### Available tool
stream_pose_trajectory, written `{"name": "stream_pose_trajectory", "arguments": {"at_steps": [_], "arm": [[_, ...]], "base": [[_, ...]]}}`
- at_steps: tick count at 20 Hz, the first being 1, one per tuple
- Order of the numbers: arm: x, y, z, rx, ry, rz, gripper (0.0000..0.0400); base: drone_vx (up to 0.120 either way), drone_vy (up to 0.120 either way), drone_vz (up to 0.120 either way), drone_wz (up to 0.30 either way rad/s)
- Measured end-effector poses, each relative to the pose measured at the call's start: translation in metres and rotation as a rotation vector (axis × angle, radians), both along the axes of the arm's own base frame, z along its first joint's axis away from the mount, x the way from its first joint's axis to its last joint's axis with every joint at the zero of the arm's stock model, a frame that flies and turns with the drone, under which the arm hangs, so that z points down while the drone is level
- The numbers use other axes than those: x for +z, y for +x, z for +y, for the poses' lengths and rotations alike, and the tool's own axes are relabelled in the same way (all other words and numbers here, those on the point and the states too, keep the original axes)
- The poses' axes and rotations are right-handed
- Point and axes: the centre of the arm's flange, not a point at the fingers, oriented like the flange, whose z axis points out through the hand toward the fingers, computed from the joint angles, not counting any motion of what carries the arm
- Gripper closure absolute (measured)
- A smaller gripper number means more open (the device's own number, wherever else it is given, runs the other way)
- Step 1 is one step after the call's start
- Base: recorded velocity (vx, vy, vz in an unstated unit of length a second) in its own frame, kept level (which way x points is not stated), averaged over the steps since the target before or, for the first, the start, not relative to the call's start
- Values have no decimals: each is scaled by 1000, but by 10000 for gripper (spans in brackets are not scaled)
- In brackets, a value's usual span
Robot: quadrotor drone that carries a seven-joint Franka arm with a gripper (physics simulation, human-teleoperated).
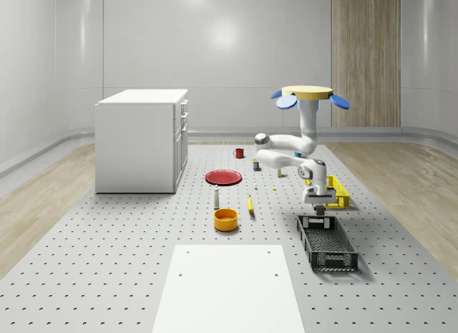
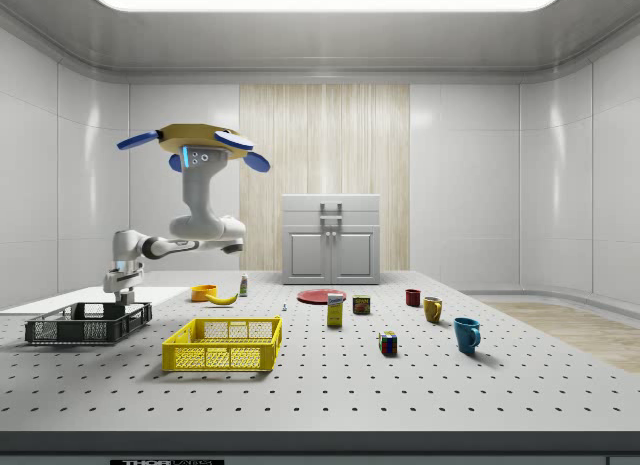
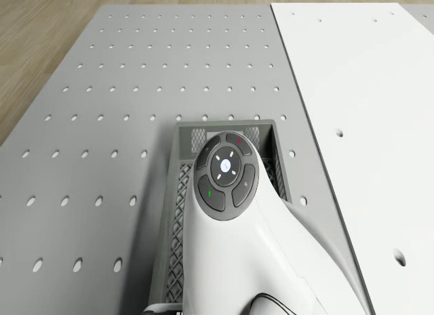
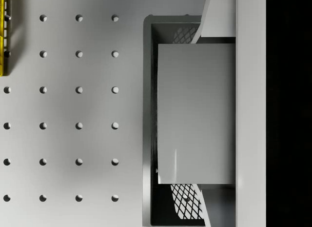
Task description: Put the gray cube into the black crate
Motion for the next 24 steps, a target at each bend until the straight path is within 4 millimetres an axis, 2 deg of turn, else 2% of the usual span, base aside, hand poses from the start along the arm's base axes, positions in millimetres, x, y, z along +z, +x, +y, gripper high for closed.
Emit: {"name": "stream_pose_trajectory", "arguments": {"at_steps": [2, 11, 24], "arm": [[0, 0, 0, 0, 0, 0, 150], [0, 0, 0, 0, 0, 0, 150], [0, 0, 0, 0, 0, 0, 150]], "base": [[120, 0, 0, 0], [120, 0, -93, 0], [120, -12, 0, 0]]}}
